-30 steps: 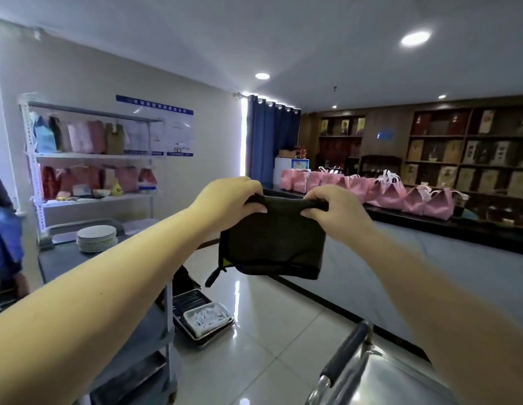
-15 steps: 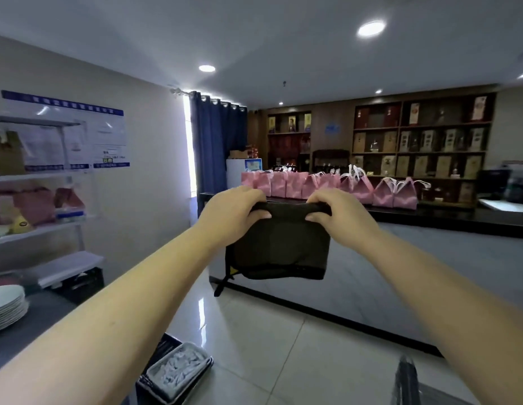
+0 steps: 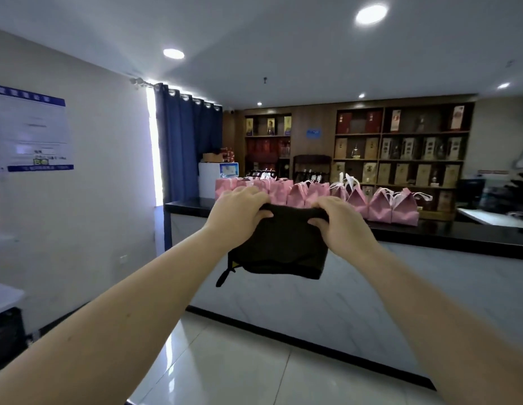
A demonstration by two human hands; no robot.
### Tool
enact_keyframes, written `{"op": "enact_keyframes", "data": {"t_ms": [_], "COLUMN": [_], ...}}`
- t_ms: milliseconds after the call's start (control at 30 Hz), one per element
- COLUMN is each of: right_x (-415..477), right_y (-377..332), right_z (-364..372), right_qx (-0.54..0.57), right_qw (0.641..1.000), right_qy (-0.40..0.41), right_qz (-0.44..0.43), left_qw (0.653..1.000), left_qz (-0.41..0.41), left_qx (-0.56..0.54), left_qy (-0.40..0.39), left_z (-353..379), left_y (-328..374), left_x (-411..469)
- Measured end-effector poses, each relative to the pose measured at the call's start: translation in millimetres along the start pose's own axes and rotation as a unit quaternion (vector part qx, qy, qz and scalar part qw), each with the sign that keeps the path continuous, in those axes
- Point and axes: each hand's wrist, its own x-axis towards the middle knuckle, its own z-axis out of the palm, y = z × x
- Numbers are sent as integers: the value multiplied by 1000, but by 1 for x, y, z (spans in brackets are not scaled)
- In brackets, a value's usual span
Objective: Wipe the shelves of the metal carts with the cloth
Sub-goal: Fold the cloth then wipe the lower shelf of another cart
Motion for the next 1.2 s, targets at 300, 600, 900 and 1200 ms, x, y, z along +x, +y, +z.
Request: {"op": "enact_keyframes", "data": {"t_ms": [300,600,900,1200], "right_x": [113,190,208,225], "right_y": [96,216,357,509], "right_z": [81,107,84,28], "right_qx": [-96,-194,-260,-321], "right_qw": [992,961,937,910], "right_qy": [33,69,69,92], "right_qz": [80,187,221,245], "left_qw": [995,965,930,903], "left_qz": [67,176,273,327], "left_qx": [-74,-186,-240,-262], "left_qy": [23,48,60,99], "left_z": [145,278,381,462], "left_y": [-71,-67,14,132], "left_x": [152,308,423,544]}}
